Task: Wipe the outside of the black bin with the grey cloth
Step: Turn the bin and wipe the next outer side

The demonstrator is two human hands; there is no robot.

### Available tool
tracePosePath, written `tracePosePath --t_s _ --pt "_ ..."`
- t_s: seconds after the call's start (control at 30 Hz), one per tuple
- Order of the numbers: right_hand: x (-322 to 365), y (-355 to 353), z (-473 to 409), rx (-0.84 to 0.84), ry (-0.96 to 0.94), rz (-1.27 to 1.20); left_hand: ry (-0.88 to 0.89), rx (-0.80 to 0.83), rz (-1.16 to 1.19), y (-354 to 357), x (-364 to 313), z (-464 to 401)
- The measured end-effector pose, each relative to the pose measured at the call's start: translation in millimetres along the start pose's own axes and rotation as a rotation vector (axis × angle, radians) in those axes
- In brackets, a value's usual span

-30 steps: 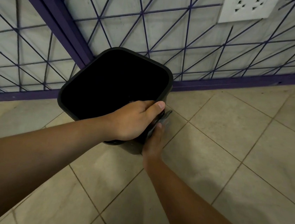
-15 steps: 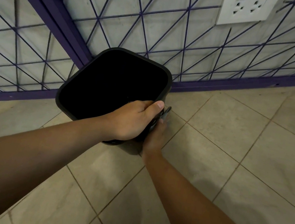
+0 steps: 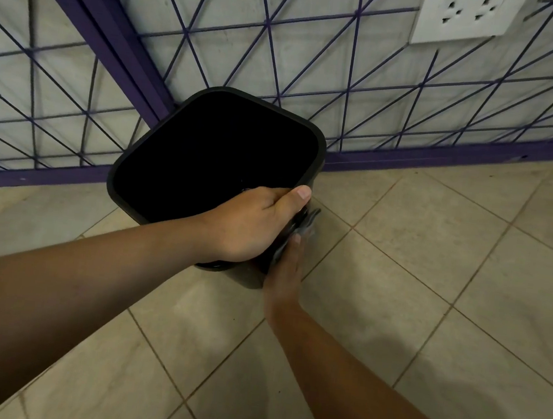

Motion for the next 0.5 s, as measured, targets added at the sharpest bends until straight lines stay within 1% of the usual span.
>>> tracePosePath --t_s 0.03,0.07,0.13,0.17,0.2,0.23,0.27,0.33,0.37,0.43,0.5 --pt "-13.5 -1.3 -17.7 0.003 0.015 0.015 -0.005 0.002 0.006 0.2 -0.2 -0.6" --pt "-17.1 0.5 -28.1 0.004 0.052 0.033 -0.011 0.002 0.012 0.4 0.0 -1.4" --pt "-16.2 0.8 -37.1 -0.008 0.07 0.081 -0.011 0.005 0.031 1.0 -1.9 -1.8" --pt "1.5 1.9 -22.9 -0.028 0.04 0.075 -0.007 0.01 0.043 1.7 -2.5 -2.3" --pt "23.6 6.9 -4.7 -0.012 -0.026 0.048 -0.003 0.014 0.046 2.5 -2.2 -2.4" --pt "28.3 8.4 6.6 0.014 -0.053 0.021 0.004 0.017 0.043 2.4 -1.9 -2.4" --pt "20.8 7.9 8.2 0.024 -0.046 0.032 0.004 0.017 0.04 1.5 -0.8 -2.7" --pt "-16.4 -0.7 -20.5 0.018 0.014 0.016 -0.001 0.016 0.034 1.4 1.6 -3.0" --pt "-20.6 -1.6 -27.6 0.003 0.055 0.061 -0.001 0.014 0.032 1.6 0.8 -3.6" --pt "-8.1 1.0 -29.1 -0.033 0.071 0.085 -0.008 0.004 0.042 1.2 0.5 -3.9" --pt "15.8 6.7 -11.6 -0.033 -0.024 0.088 0.002 0.016 0.058 2.2 -1.7 -3.5"
Point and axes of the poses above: each hand's wrist, its own z-axis away from the middle knuckle, its own y-axis out of the palm, x = y × z, the point moved 10 cm from there along -z, towards the middle knuckle, and after that the axes turned 10 degrees about -x, right-handed, at the moved point
